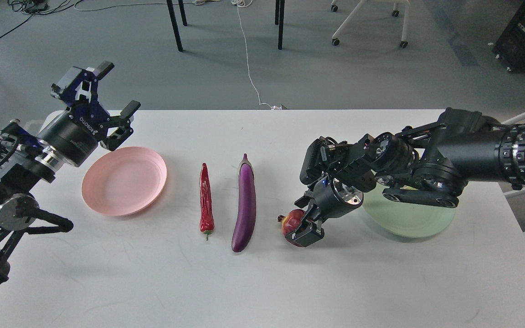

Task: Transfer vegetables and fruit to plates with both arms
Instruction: 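Carry the pomegranate with the right gripper onto the green plate, then release the pomegranate and raise the right gripper away from the plate, then reach the left gripper to the purple eggplant and grasp its stem end, then lift the eggplant with the left gripper over the pink plate, then lower the eggplant onto the pink plate and open the left gripper, then move the left gripper to the red chili pepper and grasp it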

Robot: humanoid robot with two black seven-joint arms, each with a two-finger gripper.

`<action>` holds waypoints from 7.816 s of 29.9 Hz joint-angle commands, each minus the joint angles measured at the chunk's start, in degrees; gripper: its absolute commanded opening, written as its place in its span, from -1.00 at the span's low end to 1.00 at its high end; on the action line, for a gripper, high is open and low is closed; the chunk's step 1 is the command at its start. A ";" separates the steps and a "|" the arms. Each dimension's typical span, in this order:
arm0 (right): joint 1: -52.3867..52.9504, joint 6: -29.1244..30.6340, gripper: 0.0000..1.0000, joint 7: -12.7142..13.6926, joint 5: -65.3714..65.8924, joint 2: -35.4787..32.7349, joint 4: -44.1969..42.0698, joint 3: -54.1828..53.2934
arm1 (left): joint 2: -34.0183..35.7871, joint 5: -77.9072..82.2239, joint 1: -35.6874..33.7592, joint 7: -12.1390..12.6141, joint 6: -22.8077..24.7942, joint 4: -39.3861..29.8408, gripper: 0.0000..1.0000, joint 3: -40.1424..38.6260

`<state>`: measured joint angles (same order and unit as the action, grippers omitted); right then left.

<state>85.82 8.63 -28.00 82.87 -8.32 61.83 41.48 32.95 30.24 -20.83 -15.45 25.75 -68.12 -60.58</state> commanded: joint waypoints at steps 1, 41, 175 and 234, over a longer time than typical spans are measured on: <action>0.05 -0.28 -0.22 0.00 -0.16 -0.30 0.05 -0.35 | 0.01 -0.01 0.00 0.07 0.00 0.01 0.97 -0.06; -1.35 0.25 0.89 0.00 12.76 -33.87 5.50 -3.24 | -1.14 0.26 -1.76 0.42 0.00 0.01 0.97 0.90; -45.74 1.04 0.98 0.00 -86.91 -28.69 -12.96 -61.96 | 14.60 52.64 -28.74 13.08 -1.06 7.12 -0.21 47.75; -47.85 1.22 0.98 0.00 -86.91 -29.48 -12.43 -62.75 | -8.78 62.40 -26.46 19.84 -6.33 8.35 0.45 47.49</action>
<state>38.08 9.85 -28.00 -4.05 -37.80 49.42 -21.31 24.79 92.72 -47.36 4.45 19.34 -60.92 -13.12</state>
